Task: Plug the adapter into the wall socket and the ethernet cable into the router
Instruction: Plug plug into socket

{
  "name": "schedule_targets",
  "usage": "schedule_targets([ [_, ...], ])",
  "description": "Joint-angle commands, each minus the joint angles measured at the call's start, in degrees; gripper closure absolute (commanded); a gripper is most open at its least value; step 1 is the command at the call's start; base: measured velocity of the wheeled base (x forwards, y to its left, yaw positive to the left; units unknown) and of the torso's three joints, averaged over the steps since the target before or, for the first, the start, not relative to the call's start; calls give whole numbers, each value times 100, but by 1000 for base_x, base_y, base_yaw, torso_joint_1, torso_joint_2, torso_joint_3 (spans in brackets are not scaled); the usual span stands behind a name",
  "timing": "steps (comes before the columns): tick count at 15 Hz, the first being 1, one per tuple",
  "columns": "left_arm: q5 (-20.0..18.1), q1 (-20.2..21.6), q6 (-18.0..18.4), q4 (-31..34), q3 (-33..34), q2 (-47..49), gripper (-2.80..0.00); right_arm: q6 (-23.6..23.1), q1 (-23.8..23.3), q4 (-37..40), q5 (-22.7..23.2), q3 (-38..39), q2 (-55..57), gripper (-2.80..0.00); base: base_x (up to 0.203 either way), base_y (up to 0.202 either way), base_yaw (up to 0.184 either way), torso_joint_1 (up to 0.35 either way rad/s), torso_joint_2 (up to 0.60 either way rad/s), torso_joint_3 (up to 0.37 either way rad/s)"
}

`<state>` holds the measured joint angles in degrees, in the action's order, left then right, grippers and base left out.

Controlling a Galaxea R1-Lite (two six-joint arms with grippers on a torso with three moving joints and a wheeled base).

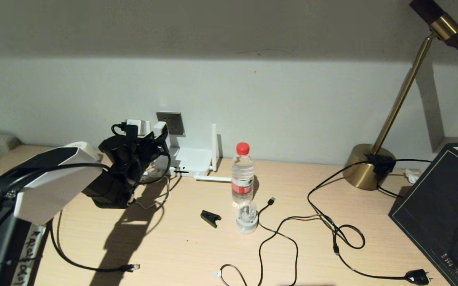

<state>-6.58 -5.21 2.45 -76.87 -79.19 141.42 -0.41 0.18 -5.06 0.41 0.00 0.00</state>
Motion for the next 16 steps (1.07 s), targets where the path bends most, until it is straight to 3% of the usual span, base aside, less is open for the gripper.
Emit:
schedule_targets([
  [1, -1, -7, 1, -38, -18, 8, 0, -2, 7, -3, 2, 202, 9, 0, 0, 0, 0, 0, 0, 0],
  [16, -10, -7, 1, 111, -483, 237, 0, -2, -1, -4, 2, 202, 9, 0, 0, 0, 0, 0, 0, 0],
])
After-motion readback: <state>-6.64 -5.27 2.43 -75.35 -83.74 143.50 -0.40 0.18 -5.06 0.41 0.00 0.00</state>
